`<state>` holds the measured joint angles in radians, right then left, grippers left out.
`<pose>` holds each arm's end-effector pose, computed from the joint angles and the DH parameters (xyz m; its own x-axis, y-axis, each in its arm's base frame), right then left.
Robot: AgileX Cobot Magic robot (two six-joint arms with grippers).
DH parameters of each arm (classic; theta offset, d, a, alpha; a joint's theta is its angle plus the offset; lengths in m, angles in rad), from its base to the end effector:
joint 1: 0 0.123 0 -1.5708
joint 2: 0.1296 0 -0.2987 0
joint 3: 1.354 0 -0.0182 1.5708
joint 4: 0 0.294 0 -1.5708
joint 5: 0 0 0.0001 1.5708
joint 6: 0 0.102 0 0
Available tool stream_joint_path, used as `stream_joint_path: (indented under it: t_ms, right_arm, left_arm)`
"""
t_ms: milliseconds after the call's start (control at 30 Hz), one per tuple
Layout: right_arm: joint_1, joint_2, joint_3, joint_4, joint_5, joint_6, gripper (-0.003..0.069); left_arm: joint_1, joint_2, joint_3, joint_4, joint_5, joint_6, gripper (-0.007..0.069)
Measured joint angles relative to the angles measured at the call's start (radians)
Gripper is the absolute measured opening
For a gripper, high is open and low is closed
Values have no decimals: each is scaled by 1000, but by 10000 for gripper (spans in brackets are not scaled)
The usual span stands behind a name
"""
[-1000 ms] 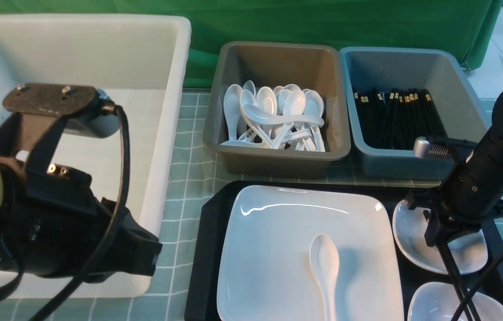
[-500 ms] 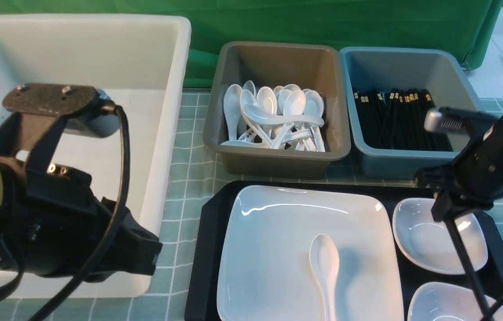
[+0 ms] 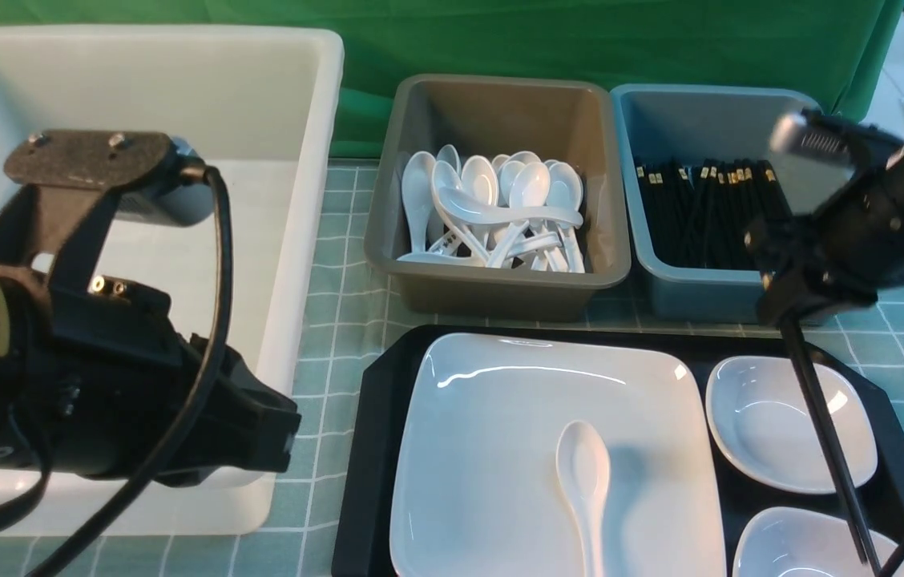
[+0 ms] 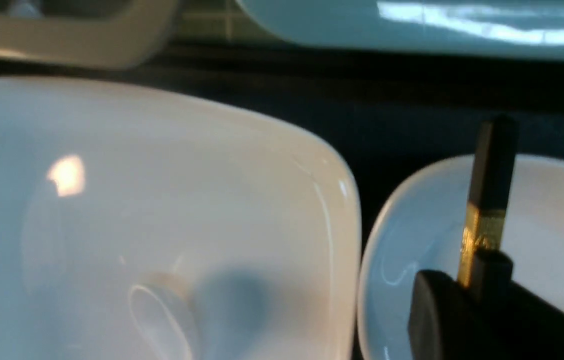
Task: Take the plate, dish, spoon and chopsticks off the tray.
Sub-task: Use the right arm to put the chopsticks into the small storage box on the right
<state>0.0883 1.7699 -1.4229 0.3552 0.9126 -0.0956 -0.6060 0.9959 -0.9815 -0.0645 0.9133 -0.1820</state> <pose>0.4219 0.0655 0.2586 -0.9235 0.0410 -0.3815 -0.0822 0.9501 0.3011 0.1871 -0.1360 0.3562 -0.7279 0.2376 -0.6432 0.4479 0.8750 -0.1837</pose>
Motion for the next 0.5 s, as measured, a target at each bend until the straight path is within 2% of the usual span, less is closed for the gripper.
stream_joint_path:
  t_ms: [267,500]
  right_arm:
    - [-71,119,-238,129,79,0,76]
    - [-194,378,-627,344,125,58,76]
  left_arm:
    - [0,0,0,-13,0,-1,8]
    - [0,0,0,-15,-1,-19,8]
